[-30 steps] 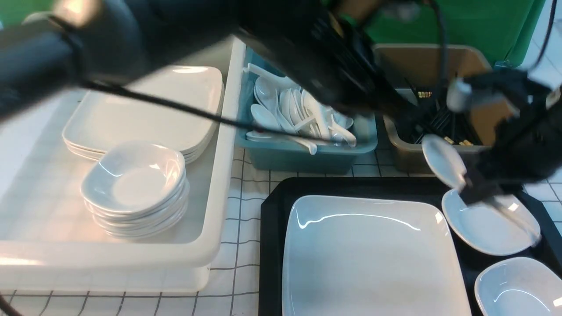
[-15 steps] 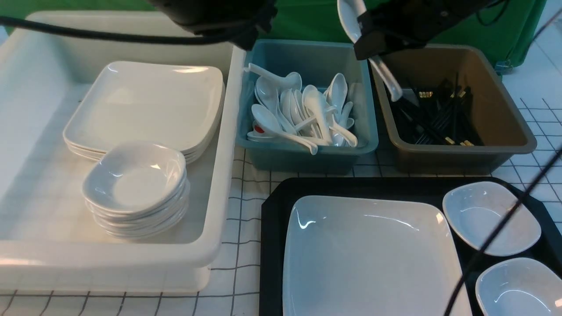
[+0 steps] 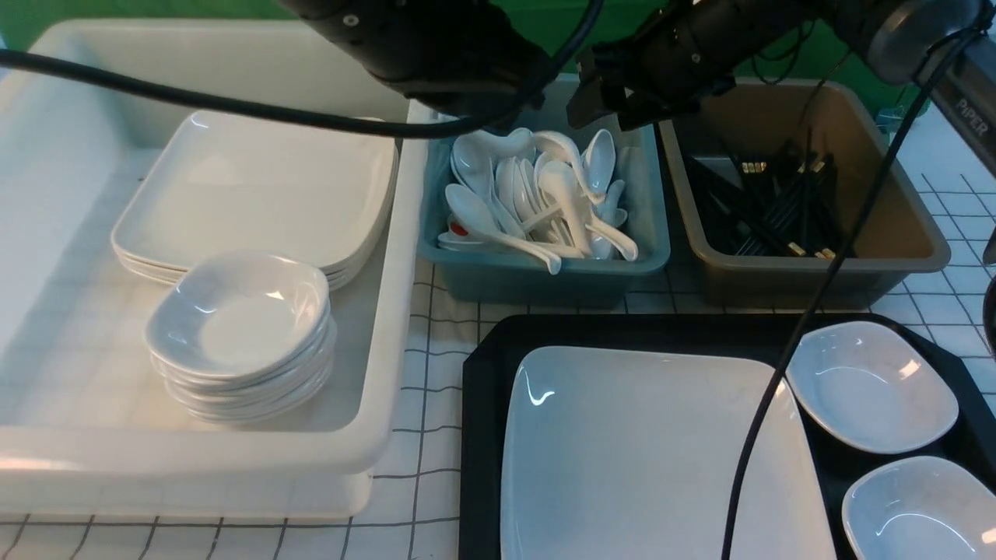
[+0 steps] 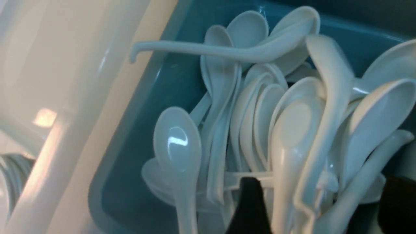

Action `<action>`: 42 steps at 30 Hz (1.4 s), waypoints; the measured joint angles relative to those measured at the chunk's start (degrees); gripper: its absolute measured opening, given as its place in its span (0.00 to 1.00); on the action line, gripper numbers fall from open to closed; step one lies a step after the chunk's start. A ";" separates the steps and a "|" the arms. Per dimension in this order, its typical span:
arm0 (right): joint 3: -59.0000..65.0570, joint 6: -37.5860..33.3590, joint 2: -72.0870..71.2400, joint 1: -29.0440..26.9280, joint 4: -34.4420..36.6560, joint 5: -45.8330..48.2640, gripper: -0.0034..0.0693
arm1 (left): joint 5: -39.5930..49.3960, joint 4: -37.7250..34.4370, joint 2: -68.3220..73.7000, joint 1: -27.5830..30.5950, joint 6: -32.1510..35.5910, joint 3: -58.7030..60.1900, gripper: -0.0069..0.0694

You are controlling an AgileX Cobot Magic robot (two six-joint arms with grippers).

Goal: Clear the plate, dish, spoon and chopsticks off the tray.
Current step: Use the right arm to put the soup spoon into the small storage box in the middle, then use the right arm to grab a small plate from the dinner plate

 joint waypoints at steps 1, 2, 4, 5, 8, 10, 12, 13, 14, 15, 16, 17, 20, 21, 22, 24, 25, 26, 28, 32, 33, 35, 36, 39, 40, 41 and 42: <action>-0.36 -0.16 -0.68 0.00 -0.26 1.65 0.75 | 0.06 -0.07 0.00 0.00 0.01 0.00 0.09; -0.44 -0.15 -1.88 0.00 -0.82 2.71 0.74 | 0.40 -0.21 0.00 0.00 0.12 0.00 0.09; 0.56 0.05 -4.64 0.00 -2.14 3.40 0.64 | 1.92 -0.49 0.00 0.00 0.63 0.00 0.09; 1.45 -0.02 -6.85 0.00 -2.85 3.52 0.57 | 2.62 -0.54 0.00 0.00 1.02 0.00 0.09; 8.90 -1.54 -16.20 0.00 -7.33 3.63 0.24 | 5.90 -1.29 -0.06 -0.11 1.70 0.00 0.09; 15.96 -2.13 -21.68 0.00 -11.40 3.63 0.11 | 6.86 -1.40 -0.18 -0.75 1.91 0.00 0.09; 23.69 -2.70 -26.99 0.00 -16.63 3.72 0.08 | 6.88 -1.39 -0.39 -2.11 2.77 0.20 0.09; 24.59 -2.71 -28.10 0.00 -17.08 3.72 0.08 | 6.78 -1.39 -0.45 -2.51 2.86 0.43 0.09; 32.17 -2.83 -32.15 0.00 -20.68 3.80 0.11 | 5.69 -1.56 -0.71 -4.09 3.25 1.61 0.09; 34.08 -2.83 -32.59 0.00 -21.11 3.80 0.13 | 5.53 -1.62 -0.77 -4.57 3.25 1.81 0.09; 41.68 -2.89 -35.94 -0.06 -24.31 3.90 0.21 | 4.13 -1.84 -0.85 -6.52 3.43 3.88 0.09; 45.42 -2.89 -37.07 -0.12 -25.32 3.79 0.27 | 3.53 -1.84 -0.85 -7.74 3.42 4.97 0.09; 58.27 -2.94 -39.35 -0.40 -27.02 0.72 0.48 | 0.50 -2.08 -0.85 -10.60 3.54 9.45 0.09; 60.51 -2.94 -39.61 -0.47 -27.12 -0.52 0.54 | -0.16 -2.29 -0.85 -11.25 3.54 10.81 0.09; 65.31 -2.98 -39.73 -0.47 -27.41 -3.47 0.61 | -2.07 -2.52 -0.85 -12.16 3.66 12.87 0.09; 70.48 -3.11 -39.73 -0.47 -27.90 -7.35 0.68 | -4.40 -2.91 -0.85 -13.37 3.72 15.99 0.09; 72.88 -3.17 -39.73 -0.47 -28.44 -9.17 0.71 | -6.20 -3.10 -0.85 -13.93 4.09 17.94 0.09; 74.14 -3.23 -39.73 -0.47 -28.95 -10.14 0.72 | -7.05 -3.23 -0.85 -14.21 4.30 18.82 0.09; 77.73 -3.23 -39.50 -0.53 -31.23 -12.63 0.74 | -9.72 -3.94 -0.85 -14.74 4.70 21.18 0.09; 80.73 -3.36 -38.36 -0.53 -33.56 -16.75 0.74 | -14.65 -6.06 -0.85 -14.86 5.49 23.83 0.09; 80.89 -3.36 -37.94 -0.53 -33.75 -17.72 0.74 | -15.62 -6.26 -0.85 -14.86 5.63 24.15 0.09; 81.01 -3.36 -37.02 -0.53 -34.05 -19.47 0.75 | -16.73 -6.54 -0.85 -14.86 5.70 24.31 0.09; 81.07 -3.36 -36.65 -0.53 -34.28 -20.21 0.75 | -17.27 -6.69 -0.85 -14.86 5.85 24.39 0.09; 81.07 -3.41 -34.92 -0.53 -35.28 -21.75 0.75 | -19.30 -7.59 -0.85 -14.86 7.17 24.57 0.09; 81.07 -3.35 -34.15 -0.53 -35.67 -22.14 0.75 | -20.48 -8.37 -0.85 -14.86 8.15 24.59 0.09; 81.07 -3.35 -33.40 -0.53 -35.98 -22.33 0.75 | -21.84 -9.21 -0.85 -14.86 9.25 24.59 0.09; 81.07 -3.35 -32.93 -0.53 -36.01 -22.37 0.75 | -22.40 -9.61 -0.85 -14.86 9.46 24.59 0.09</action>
